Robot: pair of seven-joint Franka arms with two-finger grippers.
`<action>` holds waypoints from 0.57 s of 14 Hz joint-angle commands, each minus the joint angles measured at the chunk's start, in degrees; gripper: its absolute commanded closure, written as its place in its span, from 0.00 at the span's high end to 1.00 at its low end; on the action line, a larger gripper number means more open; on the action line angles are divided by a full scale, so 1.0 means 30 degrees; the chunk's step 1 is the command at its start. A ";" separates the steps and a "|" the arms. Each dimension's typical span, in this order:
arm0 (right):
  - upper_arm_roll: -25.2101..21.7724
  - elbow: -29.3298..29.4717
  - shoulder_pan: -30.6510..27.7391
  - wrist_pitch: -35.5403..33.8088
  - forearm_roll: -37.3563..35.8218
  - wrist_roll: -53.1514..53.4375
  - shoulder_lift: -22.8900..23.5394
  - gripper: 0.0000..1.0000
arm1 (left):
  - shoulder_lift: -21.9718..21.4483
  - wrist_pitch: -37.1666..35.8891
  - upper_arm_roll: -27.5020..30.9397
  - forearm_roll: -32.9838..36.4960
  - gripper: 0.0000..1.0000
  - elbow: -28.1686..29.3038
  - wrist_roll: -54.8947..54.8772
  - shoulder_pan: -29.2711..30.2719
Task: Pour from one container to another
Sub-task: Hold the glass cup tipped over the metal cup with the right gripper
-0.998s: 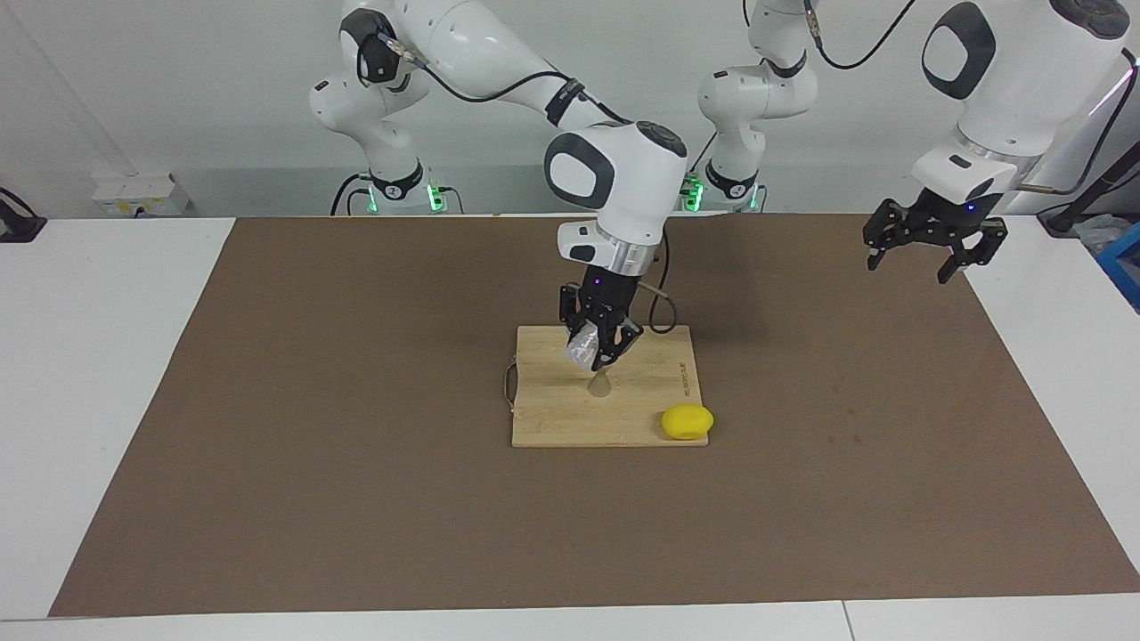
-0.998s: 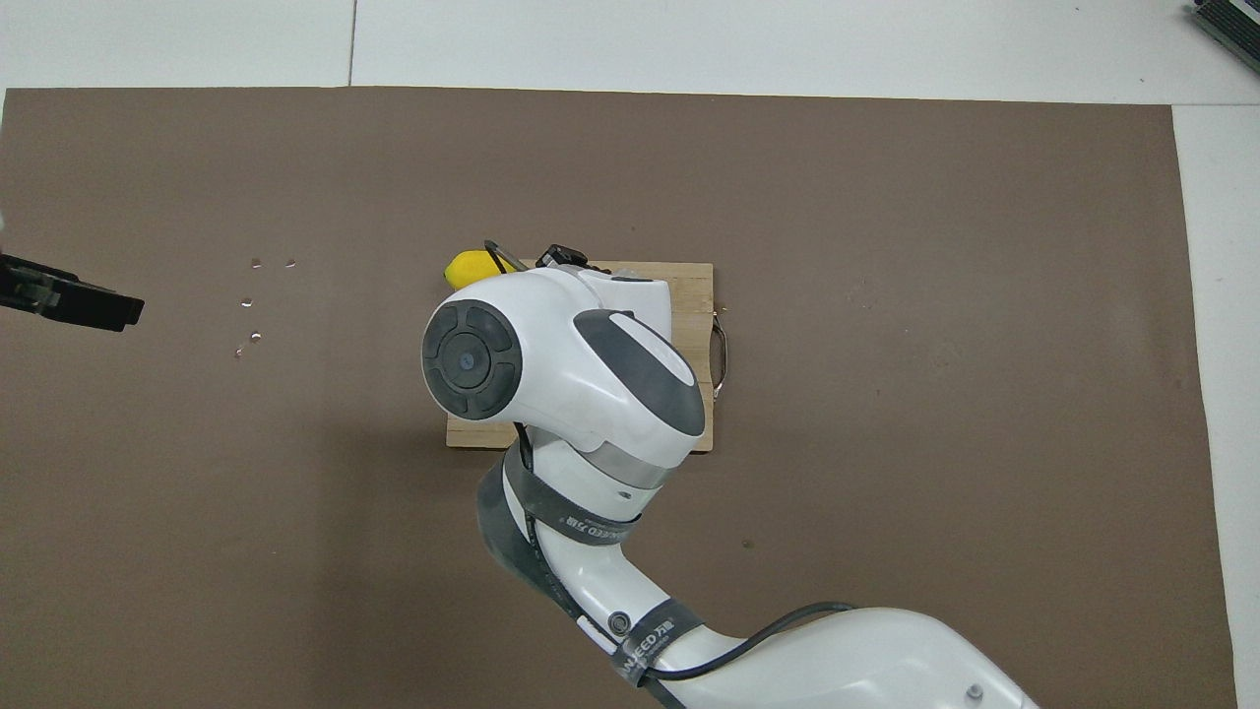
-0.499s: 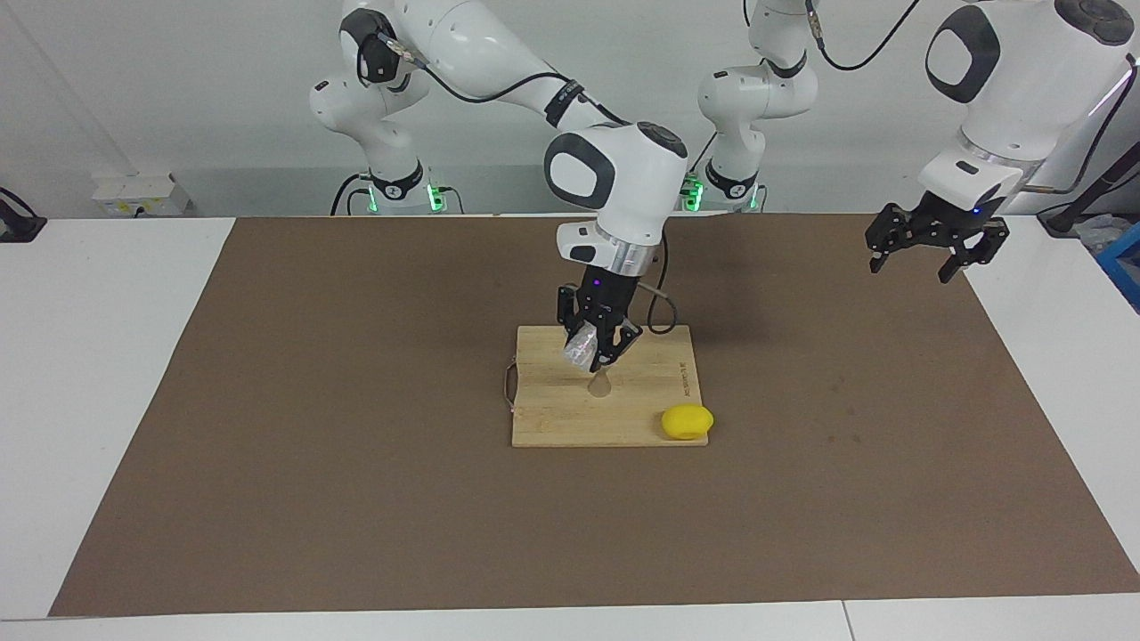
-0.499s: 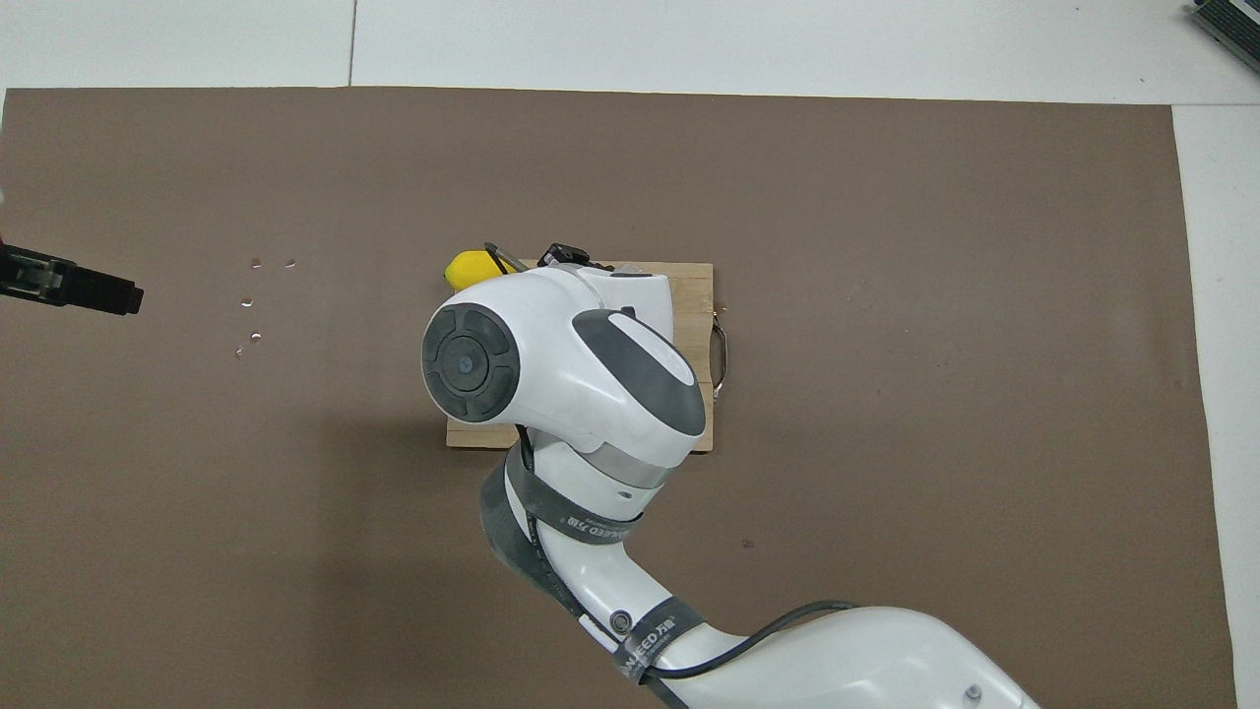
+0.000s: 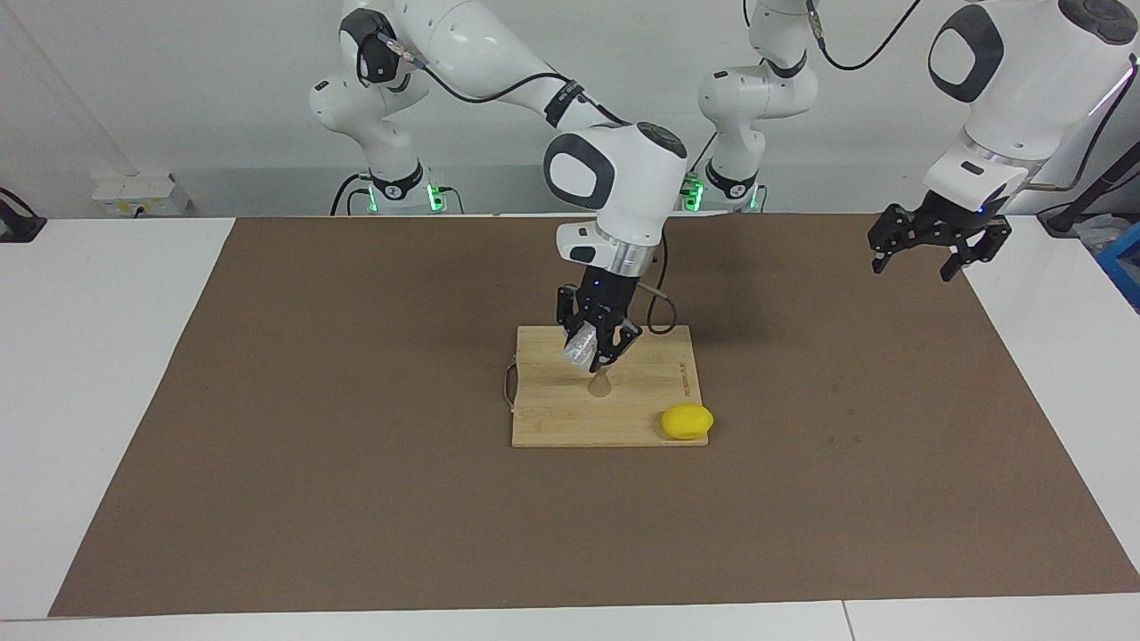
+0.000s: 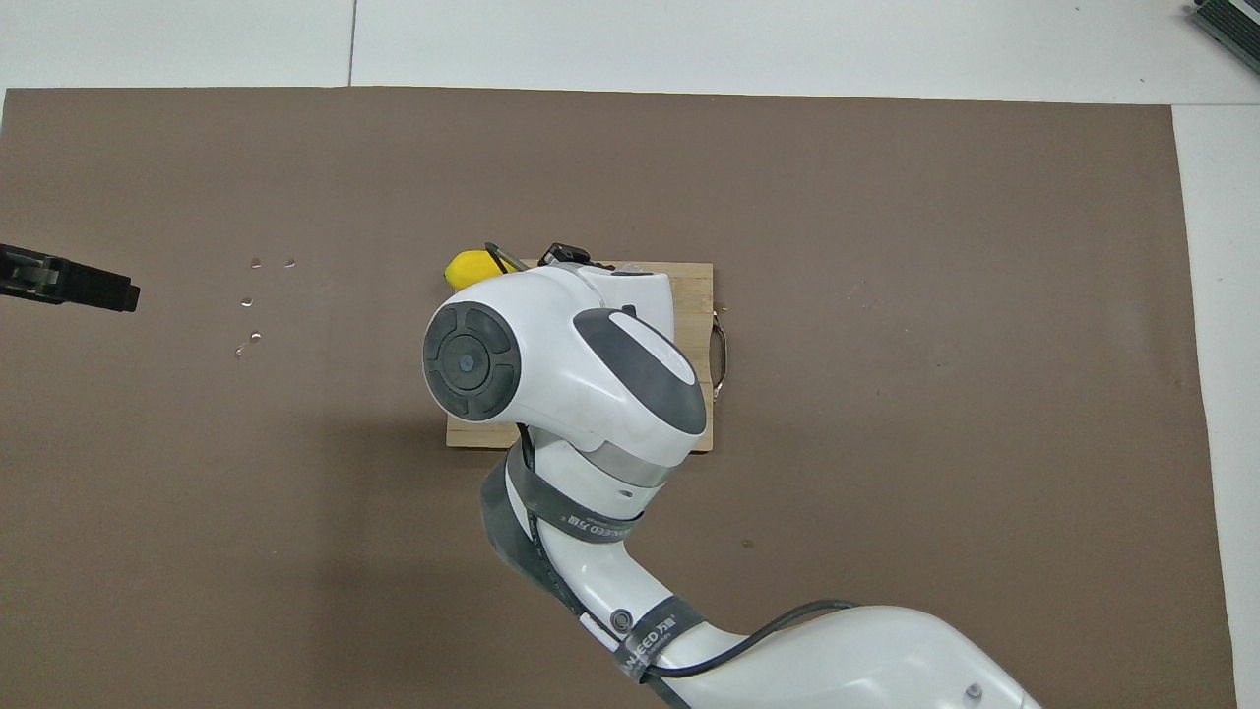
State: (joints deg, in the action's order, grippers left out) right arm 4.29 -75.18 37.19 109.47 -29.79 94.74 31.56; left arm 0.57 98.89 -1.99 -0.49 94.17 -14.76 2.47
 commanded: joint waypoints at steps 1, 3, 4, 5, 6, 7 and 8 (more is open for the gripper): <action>0.0180 -0.0195 -0.0238 0.0132 -0.0559 -0.0292 -0.0089 0.00 | -0.0013 -0.0386 0.0047 0.0135 1.00 -0.0336 0.0350 -0.0062; 0.0180 -0.0195 -0.0238 0.0132 -0.0530 -0.0292 -0.0089 0.00 | -0.0013 -0.0415 0.0017 0.0106 1.00 -0.0365 0.0380 -0.0003; 0.0180 -0.0253 -0.0238 0.0132 -0.0530 -0.0292 -0.0089 0.00 | -0.0013 -0.0415 0.0017 0.0106 1.00 -0.0365 0.0380 -0.0032; 0.0180 -0.0254 -0.0296 0.0132 -0.0443 -0.0292 -0.0089 0.00 | -0.0013 -0.0386 0.0017 0.0106 1.00 -0.0365 0.0409 -0.0032; 0.0180 -0.0254 -0.0326 0.0132 -0.0355 -0.0292 -0.0089 0.00 | -0.0013 -0.0357 -0.0012 0.0106 1.00 -0.0365 0.0612 -0.0032; 0.0209 -0.0254 -0.0326 0.0103 -0.0238 -0.0263 -0.0089 0.00 | -0.0013 -0.0386 -0.0041 0.0135 1.00 -0.0365 0.0817 -0.0032; 0.0209 -0.0254 -0.0326 0.0073 -0.0179 -0.0233 -0.0176 0.00 | -0.0013 -0.0357 -0.0041 0.0106 1.00 -0.0394 0.0848 -0.0032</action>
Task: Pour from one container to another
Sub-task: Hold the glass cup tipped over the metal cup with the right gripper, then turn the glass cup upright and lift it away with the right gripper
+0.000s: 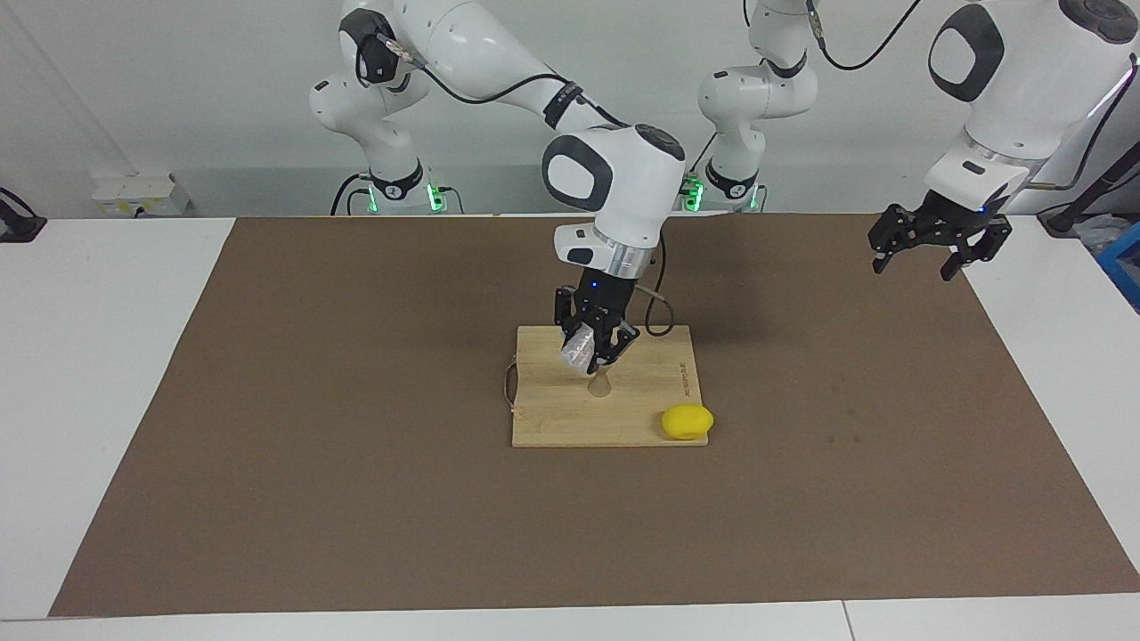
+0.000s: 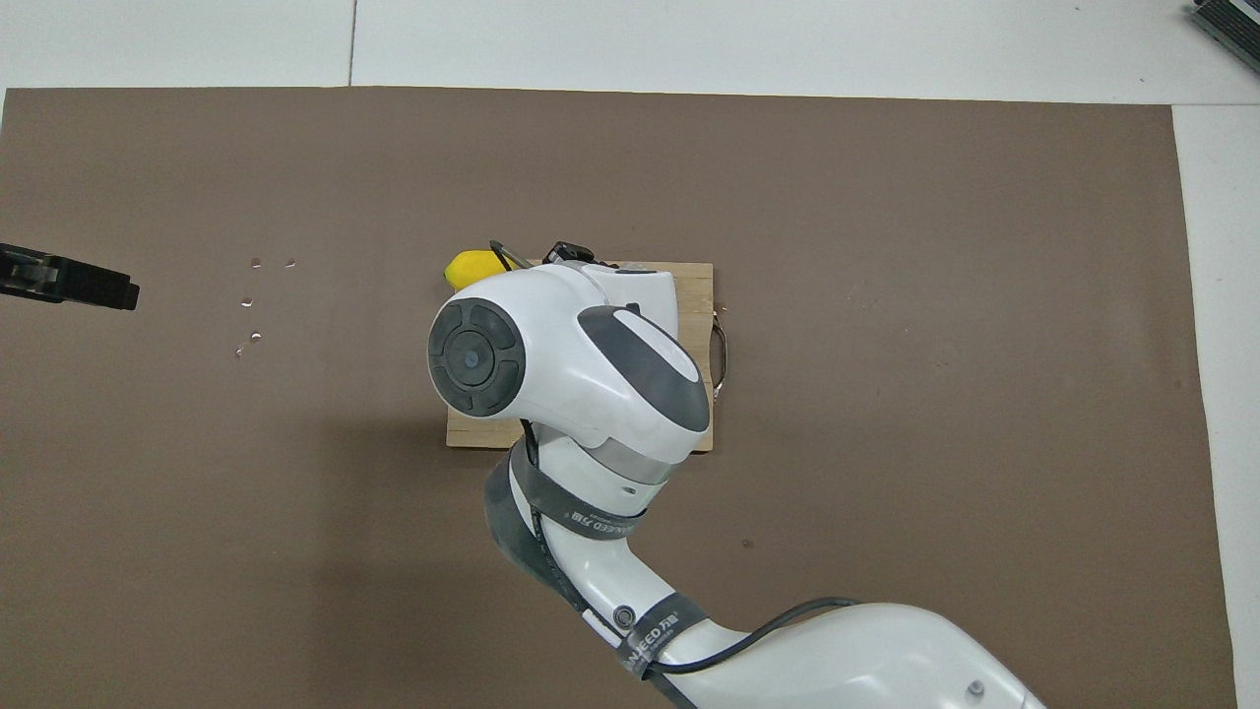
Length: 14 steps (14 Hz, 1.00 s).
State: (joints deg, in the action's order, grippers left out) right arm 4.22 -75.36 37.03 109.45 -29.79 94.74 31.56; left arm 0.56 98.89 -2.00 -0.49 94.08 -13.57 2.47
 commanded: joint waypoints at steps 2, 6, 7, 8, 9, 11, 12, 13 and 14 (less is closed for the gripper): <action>0.0234 -0.0194 -0.0361 0.0080 0.0608 -0.0174 -0.0207 0.00 | -0.0010 -0.0328 -0.0064 0.0106 1.00 -0.0336 0.0479 -0.0003; 0.0234 -0.0164 -0.1149 0.0080 0.2980 -0.0115 -0.0528 0.00 | -0.0010 -0.0269 -0.0093 0.0135 1.00 -0.0336 0.0479 0.0055; 0.0205 -0.0164 -0.1326 0.0109 0.3682 -0.0115 -0.0645 0.00 | -0.0010 -0.0240 -0.0093 0.0135 1.00 -0.0307 0.0479 0.0055; 0.0234 -0.0135 -0.1705 0.0167 0.4414 -0.0086 -0.0705 0.00 | -0.0010 -0.0269 -0.0093 0.0135 1.00 -0.0306 0.0479 0.0055; 0.0205 -0.0135 -0.2028 0.0341 0.5263 -0.0028 -0.0821 0.00 | -0.0039 -0.0269 -0.0093 0.0135 1.00 -0.0306 0.0479 0.0055; 0.0205 -0.0105 -0.2702 0.0460 0.6759 -0.0027 -0.1026 0.00 | -0.0040 -0.0240 -0.0093 0.0135 1.00 -0.0277 0.0479 0.0055; 0.0205 -0.0134 -0.2995 0.0431 0.7636 -0.0027 -0.1143 0.00 | -0.0040 -0.0269 -0.0064 0.0135 1.00 -0.0277 0.0479 0.0055; 0.0205 -0.0164 -0.3346 0.0402 0.8514 0.0089 -0.1145 0.00 | -0.0040 -0.0240 -0.0093 0.0135 1.00 -0.0277 0.0479 0.0055; 0.0205 -0.0193 -0.3727 0.0315 0.9190 0.0235 -0.1145 0.00 | -0.0040 -0.0240 -0.0093 0.0135 1.00 -0.0277 0.0479 0.0055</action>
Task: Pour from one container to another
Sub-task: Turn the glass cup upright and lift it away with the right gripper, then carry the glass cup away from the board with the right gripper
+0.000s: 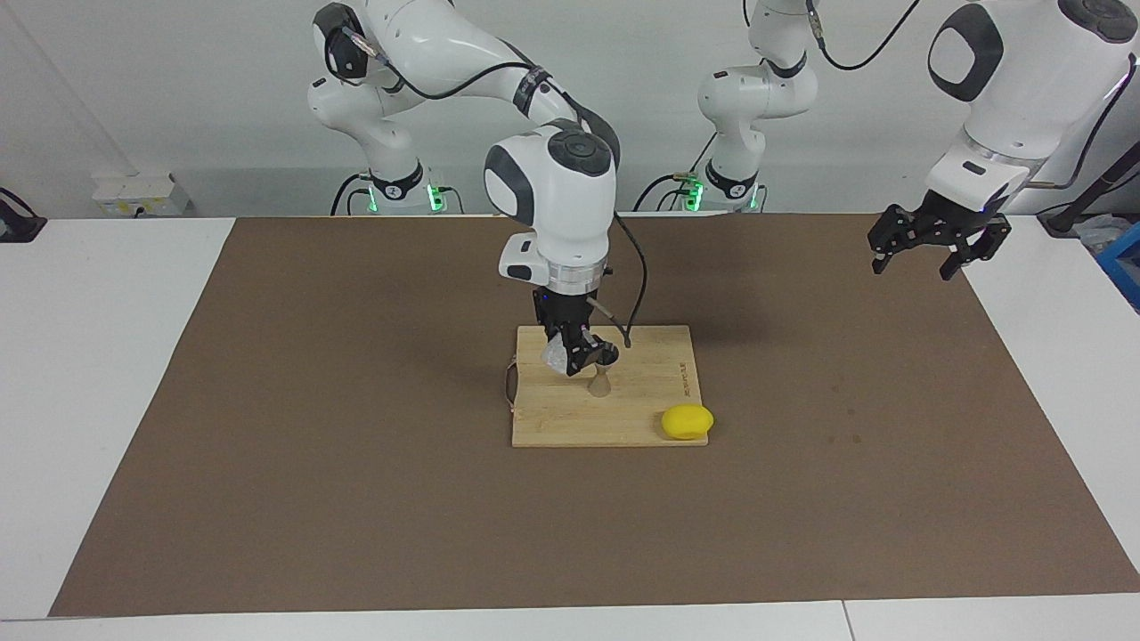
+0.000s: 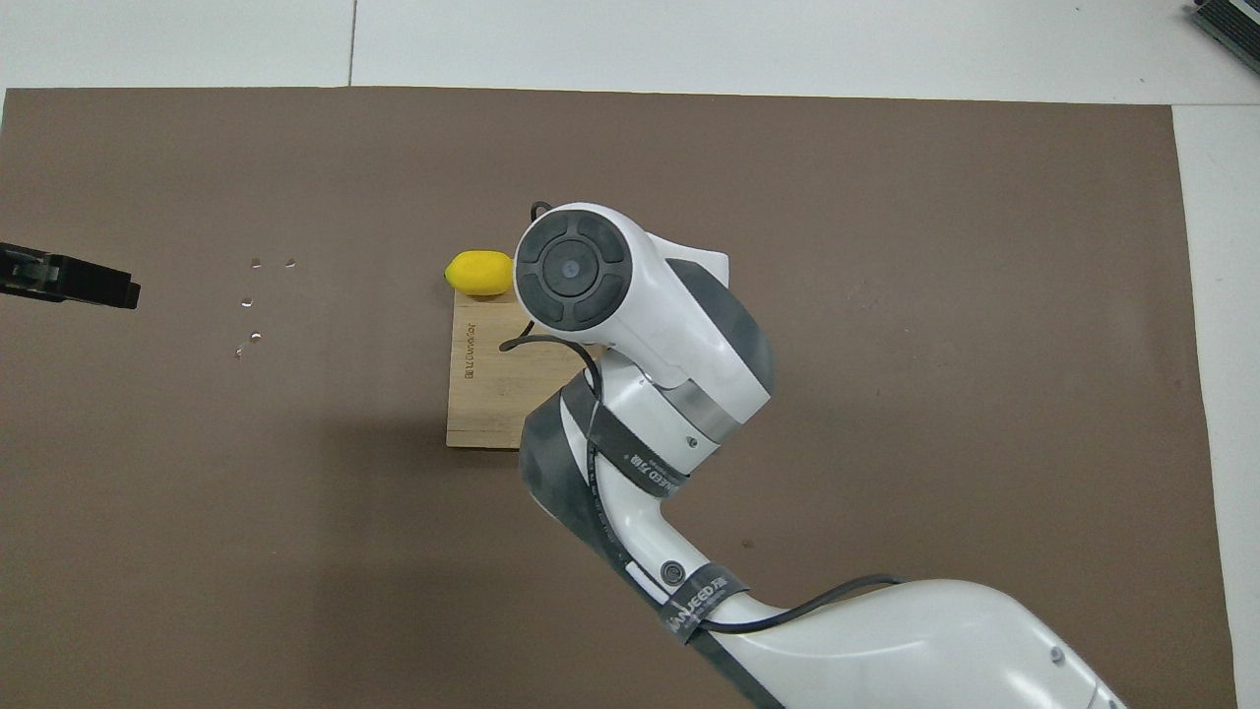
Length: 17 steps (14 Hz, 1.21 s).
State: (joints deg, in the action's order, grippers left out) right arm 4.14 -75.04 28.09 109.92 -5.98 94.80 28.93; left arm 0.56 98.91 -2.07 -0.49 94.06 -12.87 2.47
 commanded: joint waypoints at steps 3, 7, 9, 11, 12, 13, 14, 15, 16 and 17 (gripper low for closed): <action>0.0232 -0.1086 -0.1974 -0.0193 0.3159 0.0451 -0.0646 0.00 | -0.0039 -0.0246 -0.0044 0.0135 1.00 -0.0239 0.0247 0.0054; 0.0261 -0.3722 -0.4285 0.0187 0.6262 -0.0337 -0.1701 0.00 | -0.0039 -0.0216 -0.0044 0.0106 1.00 -0.0240 0.0247 0.0054; 0.0232 -0.5389 -0.5693 0.0681 0.8665 -0.2117 -0.2287 0.00 | -0.0039 -0.0187 -0.0015 0.0106 1.00 -0.0239 0.0247 0.0054; 0.0232 -0.7672 -0.7215 0.1618 1.0802 -0.4080 -0.3135 0.00 | -0.0009 -0.0187 0.0014 0.0135 1.00 -0.0239 0.0247 0.0054; 0.0232 -0.8669 -0.7803 0.1912 1.1509 -0.5221 -0.3516 0.00 | -0.0009 -0.0216 0.0015 0.0135 1.00 -0.0268 0.0247 0.0025; 0.0232 -0.9550 -0.8447 0.2205 1.1893 -0.5986 -0.3810 0.00 | -0.0009 -0.0187 0.0015 0.0135 1.00 -0.0269 0.0247 0.0025; 0.0232 -1.0225 -0.9005 0.2469 1.1926 -0.6284 -0.3987 0.00 | -0.0009 -0.0216 0.0015 0.0135 1.00 -0.0269 0.0247 0.0025; 0.0232 -1.0812 -0.9416 0.2791 1.1956 -0.6722 -0.4047 0.00 | -0.0009 -0.0216 0.0015 0.0135 1.00 -0.0269 0.0247 -0.0004; 0.0232 -1.1137 -1.0116 0.2852 1.2014 -0.7626 -0.4047 0.00 | -0.0009 -0.0216 0.0015 0.0135 1.00 -0.0269 0.0247 -0.0004; 0.0232 -1.1256 -1.0703 0.2650 1.2276 -0.8621 -0.3960 0.00 | -0.0009 -0.0187 0.0044 0.0135 1.00 -0.0269 0.0247 -0.0004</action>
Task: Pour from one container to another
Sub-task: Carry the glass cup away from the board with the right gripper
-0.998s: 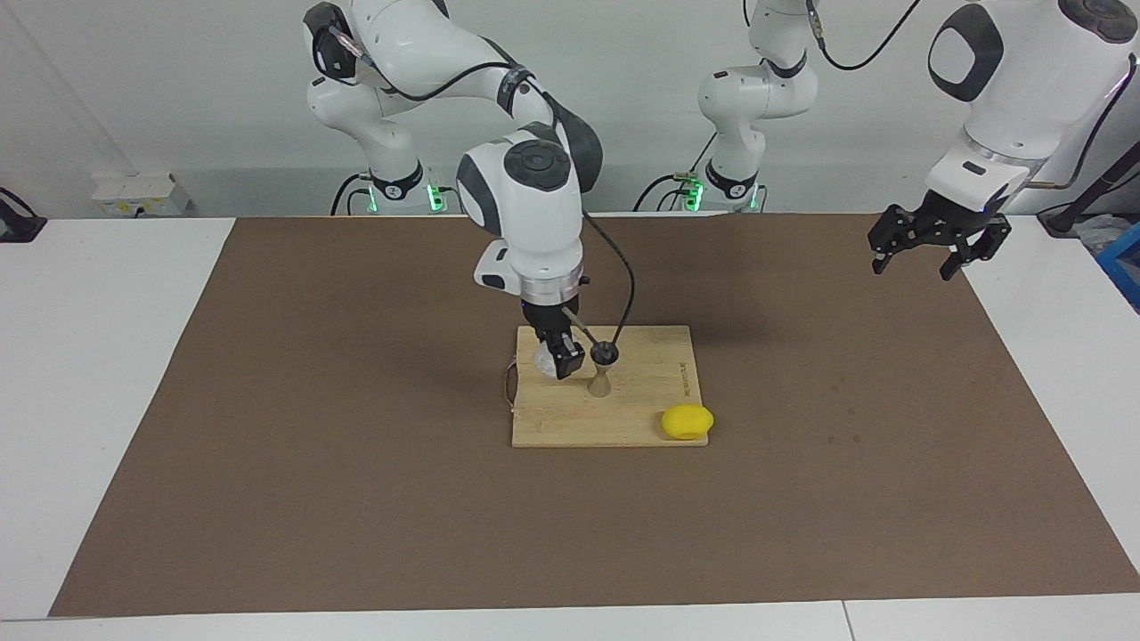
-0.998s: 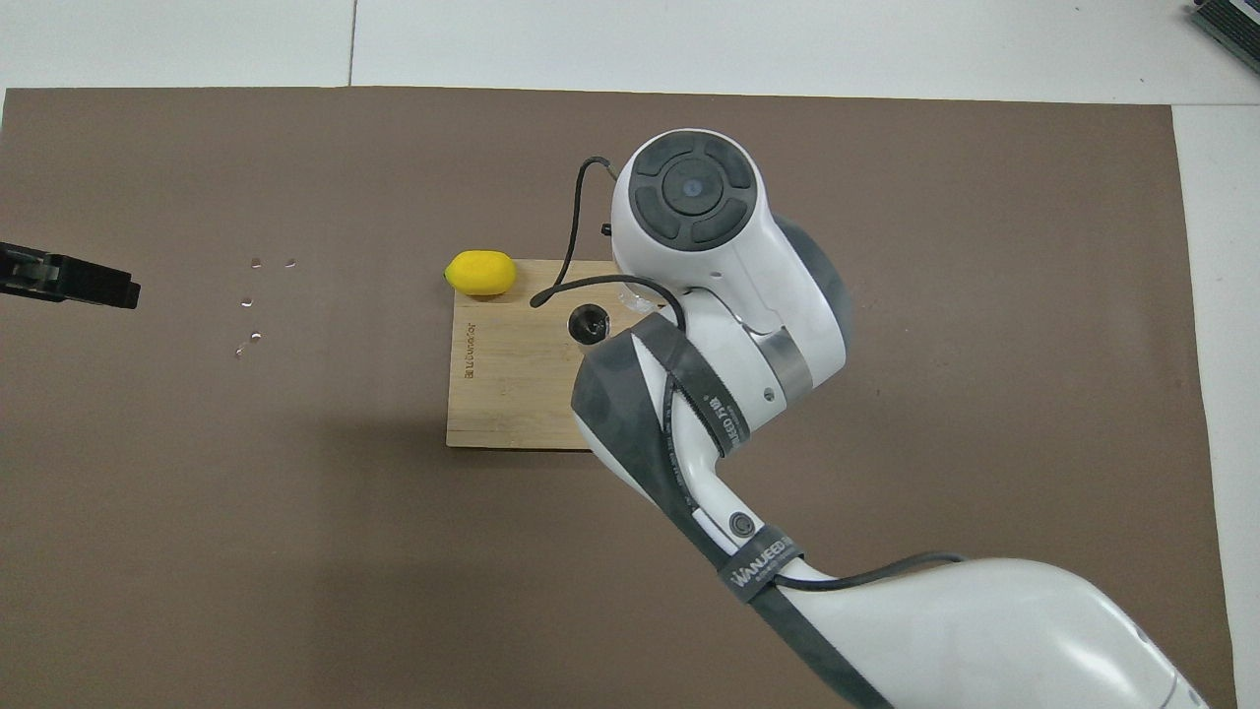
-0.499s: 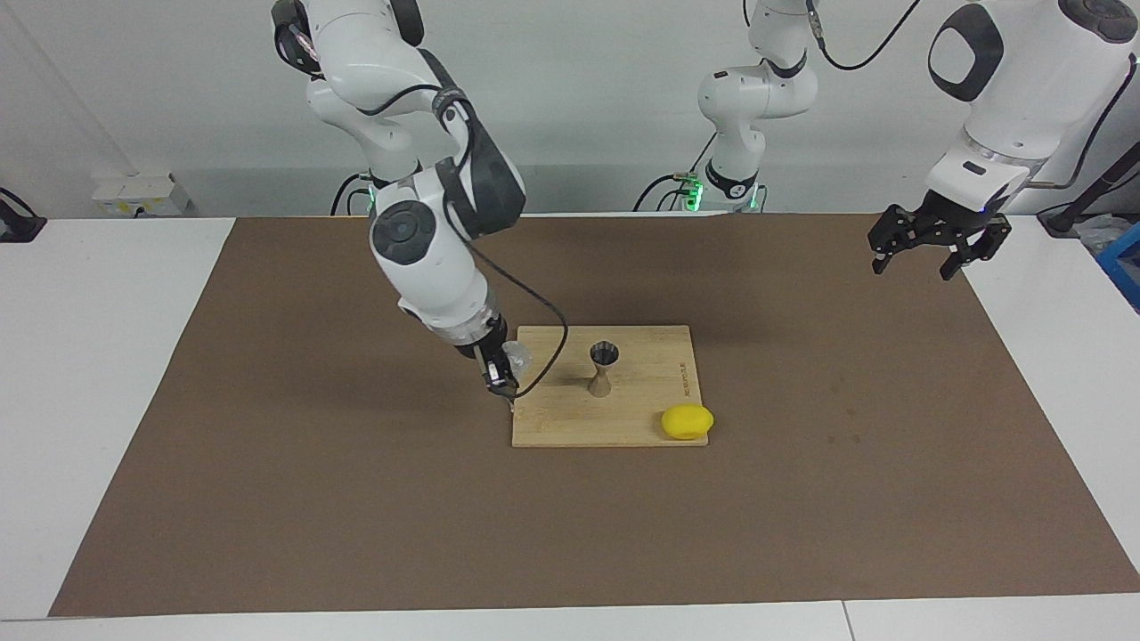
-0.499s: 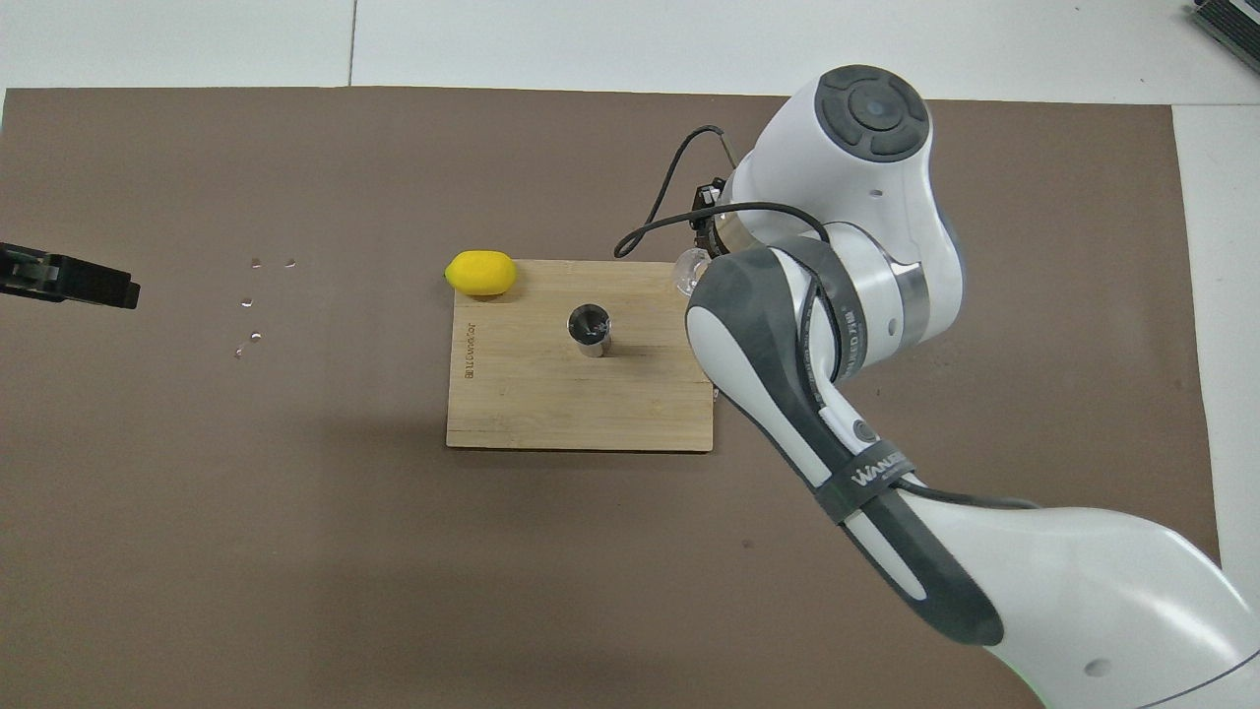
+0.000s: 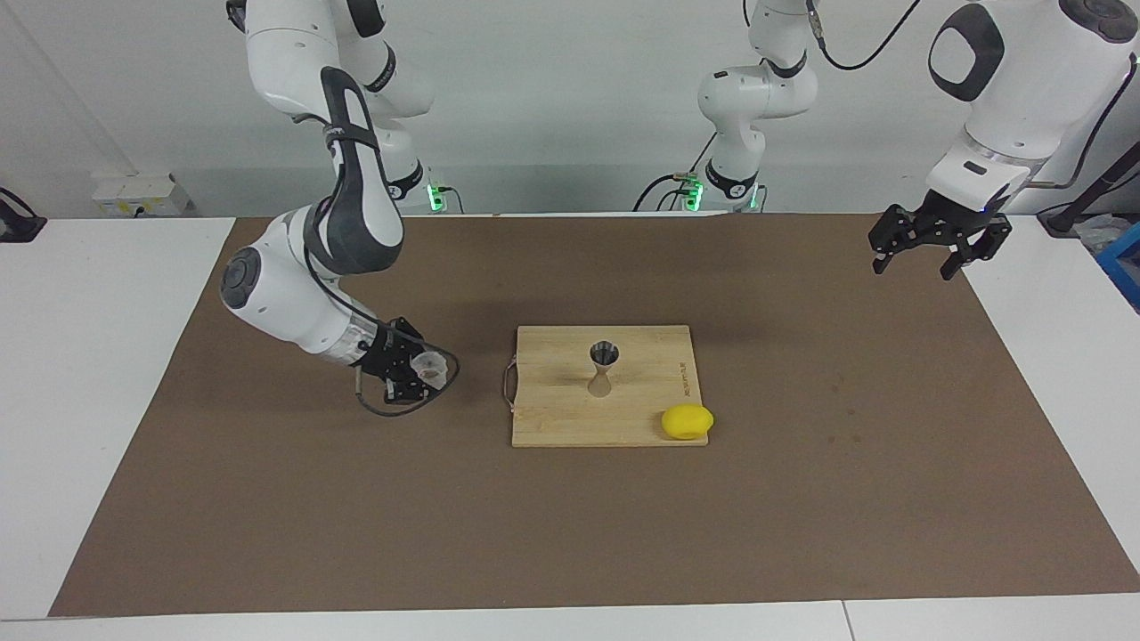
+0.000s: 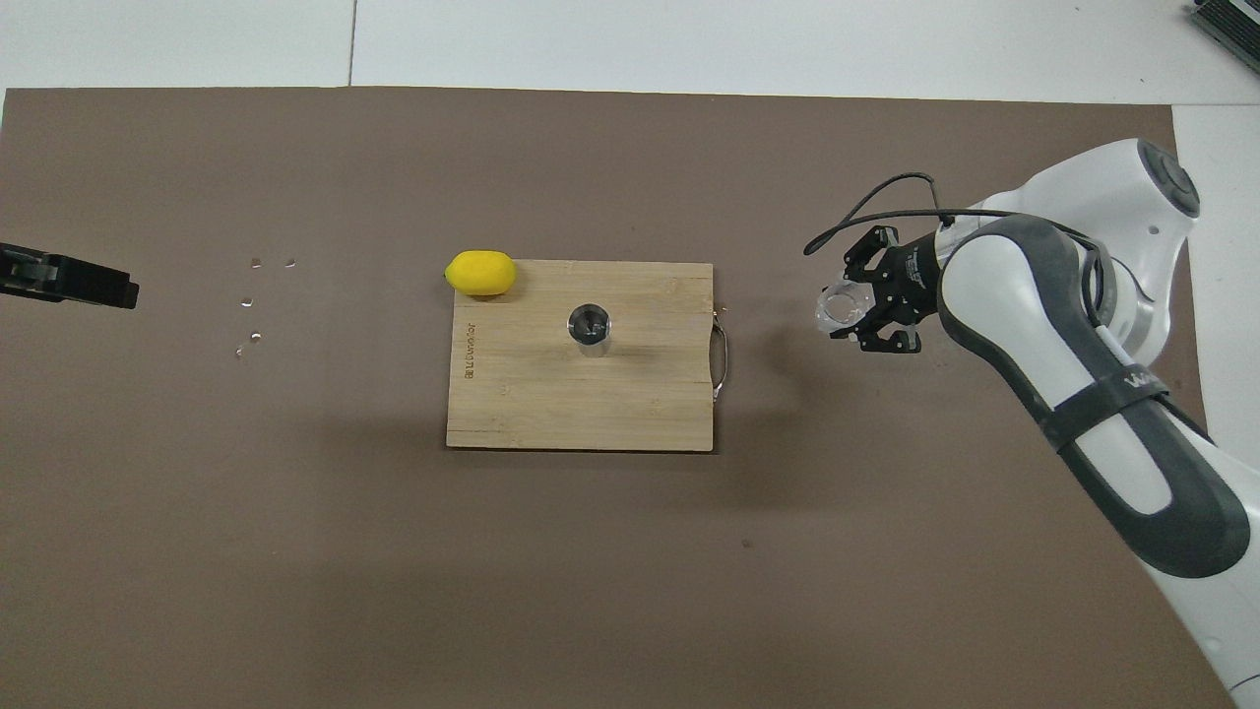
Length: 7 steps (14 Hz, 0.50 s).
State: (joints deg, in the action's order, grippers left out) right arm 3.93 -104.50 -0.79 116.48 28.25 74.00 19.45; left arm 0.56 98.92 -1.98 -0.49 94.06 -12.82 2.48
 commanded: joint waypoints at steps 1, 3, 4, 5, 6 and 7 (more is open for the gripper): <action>0.0301 -0.1727 -0.1636 0.0430 0.1562 -0.2482 -0.0653 0.00 | -0.0009 -0.0191 0.0016 0.0135 1.00 -0.0269 0.0230 -0.0007; 0.0301 -0.2109 -0.2226 0.0459 0.2125 -0.3861 -0.0419 0.00 | -0.0009 -0.0221 0.0016 0.0135 1.00 -0.0269 0.0230 -0.0007; 0.0301 -0.2198 -0.2546 0.0401 0.2184 -0.4070 -0.0214 0.00 | -0.0009 -0.0192 0.0016 0.0135 1.00 -0.0269 0.0230 -0.0007; 0.0301 -0.2344 -0.3275 0.0284 0.2677 -0.4710 0.0049 0.00 | -0.0009 -0.0191 0.0016 0.0135 1.00 -0.0269 0.0230 -0.0007; 0.0301 -0.2490 -0.3485 0.0138 0.3088 -0.5731 0.0138 0.00 | -0.0009 -0.0191 0.0016 0.0135 1.00 -0.0269 0.0230 -0.0007; 0.0301 -0.2637 -0.3574 0.0108 0.3150 -0.6148 0.0168 0.00 | -0.0009 -0.0220 0.0016 0.0135 1.00 -0.0269 0.0230 -0.0036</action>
State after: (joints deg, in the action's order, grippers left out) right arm 3.93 -110.83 -9.72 116.54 35.38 59.71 20.01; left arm 0.56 98.93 -1.98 -0.49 94.06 -12.81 2.48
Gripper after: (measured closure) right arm 0.493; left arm 0.000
